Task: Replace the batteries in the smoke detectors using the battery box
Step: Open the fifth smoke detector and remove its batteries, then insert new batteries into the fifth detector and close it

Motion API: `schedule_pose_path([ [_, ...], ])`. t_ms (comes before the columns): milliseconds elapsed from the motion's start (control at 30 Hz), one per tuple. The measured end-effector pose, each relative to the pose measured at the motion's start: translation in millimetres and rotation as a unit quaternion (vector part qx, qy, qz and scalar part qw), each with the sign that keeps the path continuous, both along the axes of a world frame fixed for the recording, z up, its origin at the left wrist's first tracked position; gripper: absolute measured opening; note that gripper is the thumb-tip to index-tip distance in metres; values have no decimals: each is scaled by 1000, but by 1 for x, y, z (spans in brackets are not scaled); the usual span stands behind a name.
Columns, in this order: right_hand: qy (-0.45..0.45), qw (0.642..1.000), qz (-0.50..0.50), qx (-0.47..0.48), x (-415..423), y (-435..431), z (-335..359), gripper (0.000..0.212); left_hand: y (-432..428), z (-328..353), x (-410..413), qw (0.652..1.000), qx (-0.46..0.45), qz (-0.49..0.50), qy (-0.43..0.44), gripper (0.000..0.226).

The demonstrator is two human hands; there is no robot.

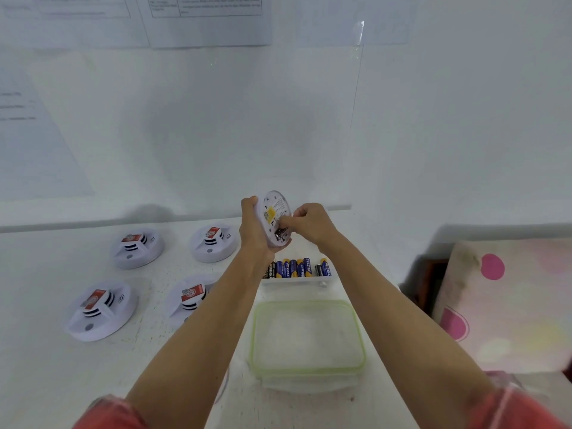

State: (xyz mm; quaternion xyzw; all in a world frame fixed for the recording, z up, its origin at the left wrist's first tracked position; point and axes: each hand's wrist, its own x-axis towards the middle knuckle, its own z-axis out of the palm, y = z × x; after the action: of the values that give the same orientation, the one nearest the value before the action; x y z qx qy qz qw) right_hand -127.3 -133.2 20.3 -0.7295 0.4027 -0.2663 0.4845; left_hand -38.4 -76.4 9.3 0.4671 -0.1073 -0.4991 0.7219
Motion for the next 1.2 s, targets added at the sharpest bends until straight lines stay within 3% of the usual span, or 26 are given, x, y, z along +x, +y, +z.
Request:
schedule_pose_path([
  [300, -40, 991, -112, -54, -6, 0, 11, 32, -4, 8, -8, 1000, -16, 7, 13, 47],
  [367, 54, 994, -85, -48, -19, -12, 16, 30, -3, 9, -2, 999, -19, 25, 12, 43],
  [433, 215, 976, 15, -20, -30, -12, 20, 16, -1, 9, 4, 999, -27, 37, 20, 38],
  [500, 339, 937, 83, -2, -33, -8, 15, 27, 0, 9, 8, 998, -35, 33, 32, 37],
  [567, 385, 918, 97, 0, -31, -3, 7, 36, 1, 9, 9, 998, -40, 29, 41, 37],
  [733, 361, 929, 81, -4, -29, -13, 9, 30, 0, 5, 15, 996, -56, 29, 66, 37],
  [867, 303, 948, -14, -98, -21, -45, 15, 25, -5, 4, 21, 995, -64, 28, 68, 39],
  [967, 292, 941, -54, -164, -6, -60, 9, 27, -12, 4, 25, 995, -68, 23, 67, 40],
  [1200, 395, 892, 30, -216, 25, -68, -7, 10, -30, 2, 36, 994, -79, -5, 74, 44],
])
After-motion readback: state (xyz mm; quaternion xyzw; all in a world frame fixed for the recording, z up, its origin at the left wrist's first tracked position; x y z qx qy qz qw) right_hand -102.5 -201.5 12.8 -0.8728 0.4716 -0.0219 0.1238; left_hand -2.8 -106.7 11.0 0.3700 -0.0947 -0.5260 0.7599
